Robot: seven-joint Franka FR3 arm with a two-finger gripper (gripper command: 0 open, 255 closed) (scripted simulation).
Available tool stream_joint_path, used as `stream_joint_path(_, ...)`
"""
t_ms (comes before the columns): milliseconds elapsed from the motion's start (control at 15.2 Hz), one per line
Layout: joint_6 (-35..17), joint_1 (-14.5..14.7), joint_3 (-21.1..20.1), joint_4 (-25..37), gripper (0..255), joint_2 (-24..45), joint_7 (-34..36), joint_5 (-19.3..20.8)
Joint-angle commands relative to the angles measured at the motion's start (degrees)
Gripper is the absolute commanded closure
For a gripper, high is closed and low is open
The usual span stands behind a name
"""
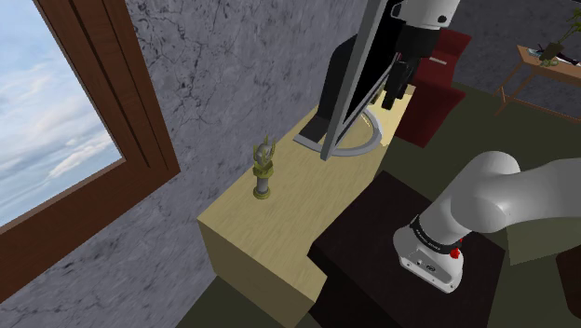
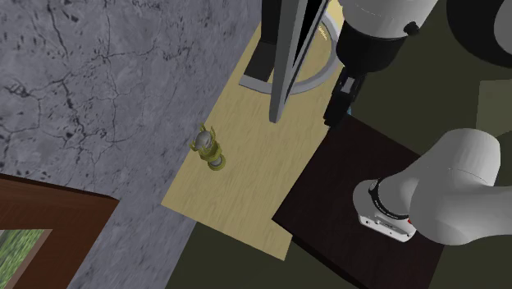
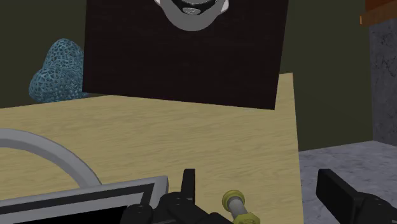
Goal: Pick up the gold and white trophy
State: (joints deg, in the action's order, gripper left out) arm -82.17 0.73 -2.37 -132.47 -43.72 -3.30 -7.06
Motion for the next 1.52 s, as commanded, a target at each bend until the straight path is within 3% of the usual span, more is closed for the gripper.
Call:
stream_joint_path(0,0.0,0.0,0.0,0.0,0,0.0,0.0,0.0)
stream_joint_path(462,-15.0,-2.3,-7.8,-5.7,0,4.8,15.7,-6.5)
stream_joint_path(858,-28.5,-4.7,-14.5,-6.7,0,13.0,28.6,-9.7)
stream_joint_path(1188,-39.5,-7.5,-19.7,-5.0,0,22.1,39.9,-9.6)
stream_joint_path(1452,-47.5,-10.2,-23.4,-2.2,0,30.5,50.0,-6.7)
